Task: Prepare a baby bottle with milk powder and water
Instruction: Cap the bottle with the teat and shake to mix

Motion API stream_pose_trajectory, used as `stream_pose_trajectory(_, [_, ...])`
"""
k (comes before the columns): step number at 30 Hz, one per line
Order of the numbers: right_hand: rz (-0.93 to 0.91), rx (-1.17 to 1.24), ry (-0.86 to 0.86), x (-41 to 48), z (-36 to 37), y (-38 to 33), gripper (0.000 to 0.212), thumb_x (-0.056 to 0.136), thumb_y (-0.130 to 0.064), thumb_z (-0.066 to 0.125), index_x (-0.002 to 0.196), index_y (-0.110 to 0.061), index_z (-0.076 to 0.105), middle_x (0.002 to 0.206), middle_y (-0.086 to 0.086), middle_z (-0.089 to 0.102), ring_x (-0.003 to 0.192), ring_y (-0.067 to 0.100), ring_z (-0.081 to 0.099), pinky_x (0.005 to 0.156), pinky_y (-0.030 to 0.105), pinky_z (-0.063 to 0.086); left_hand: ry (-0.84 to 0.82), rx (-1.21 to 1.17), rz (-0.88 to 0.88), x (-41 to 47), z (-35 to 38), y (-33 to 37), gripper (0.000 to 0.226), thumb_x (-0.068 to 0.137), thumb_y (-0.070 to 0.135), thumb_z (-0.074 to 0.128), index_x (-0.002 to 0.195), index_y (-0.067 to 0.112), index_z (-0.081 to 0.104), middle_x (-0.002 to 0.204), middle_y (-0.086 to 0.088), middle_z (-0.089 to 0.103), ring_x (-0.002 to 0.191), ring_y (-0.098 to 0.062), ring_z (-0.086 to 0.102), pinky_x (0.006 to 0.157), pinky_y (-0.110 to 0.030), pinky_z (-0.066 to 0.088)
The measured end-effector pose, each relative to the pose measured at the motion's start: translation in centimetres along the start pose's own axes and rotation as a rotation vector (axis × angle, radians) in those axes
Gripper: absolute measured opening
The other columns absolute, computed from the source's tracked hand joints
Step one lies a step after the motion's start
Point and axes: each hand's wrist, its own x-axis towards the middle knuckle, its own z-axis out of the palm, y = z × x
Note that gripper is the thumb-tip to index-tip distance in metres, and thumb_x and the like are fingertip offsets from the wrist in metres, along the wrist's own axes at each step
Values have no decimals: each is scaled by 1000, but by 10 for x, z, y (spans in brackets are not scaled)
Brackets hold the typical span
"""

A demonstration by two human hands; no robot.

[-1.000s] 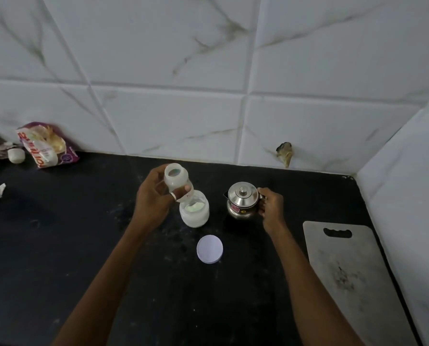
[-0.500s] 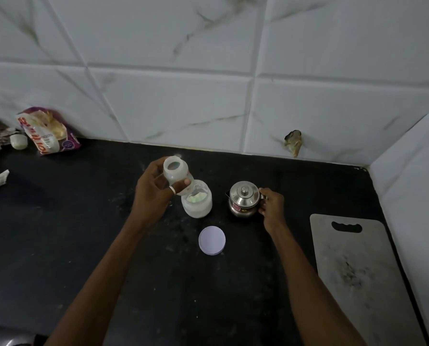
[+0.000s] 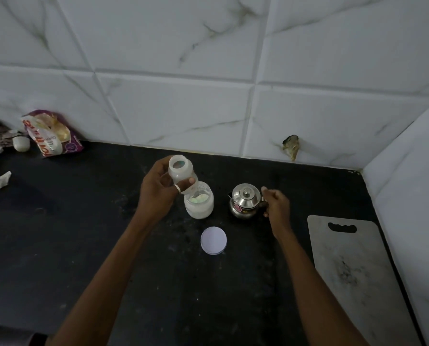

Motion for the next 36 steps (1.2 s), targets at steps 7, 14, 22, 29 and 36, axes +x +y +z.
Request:
stream_pose_trajectory(7, [-388,-505,223,-20,6,-43,34,95,-55,62,87,-22,60,107,1,55,78,2,53,66,26,42,-2,-29,7,-1,-22,11,59,78,-8,82,130,7,59,118,-6,73,104,-8,73,87,-25,60])
stream_pose_trajectory(14, [-626,-565,116,-49,75,-88,34,95,-50,64,104,-18,63,110,-2,57,90,15,61,74,34,52,30,-27,13,2,-73,20,58,78,2,86,128,14,62,118,-1,74,106,-7,73,90,-28,61])
stream_pose_trajectory(22, [-804,-663,-107,-83,192,-85,33,96,-38,66,115,-11,64,115,5,63,105,23,61,89,40,53,69,-22,0,14,-144,4,60,76,8,89,129,18,63,120,2,74,113,-16,71,98,-45,59])
stream_pose_trajectory(29, [-716,-795,-274,-99,265,-69,39,98,-36,63,129,-13,59,131,5,60,119,20,56,99,33,46,68,30,-31,29,-194,-34,61,77,11,89,131,20,62,121,7,72,114,-11,70,99,-41,58])
stream_pose_trajectory(36, [-536,-954,-456,-100,305,-42,57,99,-35,63,148,-11,47,149,9,51,137,26,46,111,39,43,44,35,-85,36,-220,-74,59,76,13,91,127,25,64,121,8,73,114,-16,71,99,-47,58])
